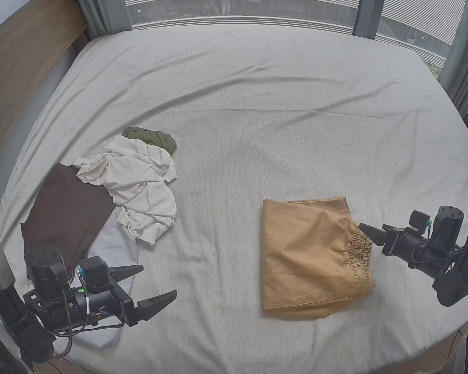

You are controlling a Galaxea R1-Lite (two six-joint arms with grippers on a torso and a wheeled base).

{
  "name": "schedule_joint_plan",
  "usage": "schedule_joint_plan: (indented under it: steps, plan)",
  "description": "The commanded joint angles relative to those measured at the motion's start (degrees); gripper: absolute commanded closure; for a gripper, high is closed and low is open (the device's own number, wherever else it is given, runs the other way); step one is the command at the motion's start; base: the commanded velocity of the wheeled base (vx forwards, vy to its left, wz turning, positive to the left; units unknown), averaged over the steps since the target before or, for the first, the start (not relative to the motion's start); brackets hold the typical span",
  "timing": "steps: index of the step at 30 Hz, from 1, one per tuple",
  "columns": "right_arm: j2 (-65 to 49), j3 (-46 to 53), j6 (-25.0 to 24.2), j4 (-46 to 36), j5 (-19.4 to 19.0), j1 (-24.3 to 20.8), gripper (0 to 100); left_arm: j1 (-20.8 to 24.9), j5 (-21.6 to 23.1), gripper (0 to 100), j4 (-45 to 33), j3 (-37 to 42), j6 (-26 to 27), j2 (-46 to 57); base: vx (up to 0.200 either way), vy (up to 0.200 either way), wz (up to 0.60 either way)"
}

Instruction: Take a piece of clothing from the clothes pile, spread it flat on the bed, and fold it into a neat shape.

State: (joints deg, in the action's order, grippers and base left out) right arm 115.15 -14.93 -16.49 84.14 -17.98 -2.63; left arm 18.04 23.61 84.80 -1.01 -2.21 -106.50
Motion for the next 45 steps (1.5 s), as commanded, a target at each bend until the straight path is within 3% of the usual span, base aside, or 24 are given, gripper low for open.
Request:
schedule_joint_plan:
  steps: [1,23,27,33,34,41,45]
  plan:
    - [1.04,0.34,0.06,-0.38,-0.04,0.61,0,-0.02,-0.06,0,0.02,1.01,0.01,-1.08,0.0,0.0,0.0]
    - [13.34,4.21,0.32,0.5,-2.15,-5.54,0,0.06,-0.06,0,0.46,1.01,0.01,-1.43,0.0,0.0,0.0]
    - [14.75,4.3,-3.46,4.01,-5.4,-6.95,0,0.15,-0.06,0,0.54,1.01,0.01,-1.34,0.0,0.0,0.0]
    - [15.01,3.86,-6.18,4.28,-6.01,-7.56,0,0.41,-0.06,0,0.54,1.01,0.01,-1.34,0.0,0.0,0.0]
    - [15.01,3.77,-6.18,4.28,-6.01,-7.56,100,0.41,-0.06,0,0.54,1.01,0.01,-1.43,0.0,0.0,0.0]
    - [14.05,3.95,-7.94,4.37,-7.51,-8.0,100,0.5,-0.06,0,0.54,1.01,0.01,-1.43,0.0,0.0,0.0]
    - [10.44,5.27,-8.03,4.37,-10.93,-8.53,100,0.59,-0.15,0,0.54,1.01,0.01,-1.34,0.0,0.0,0.0]
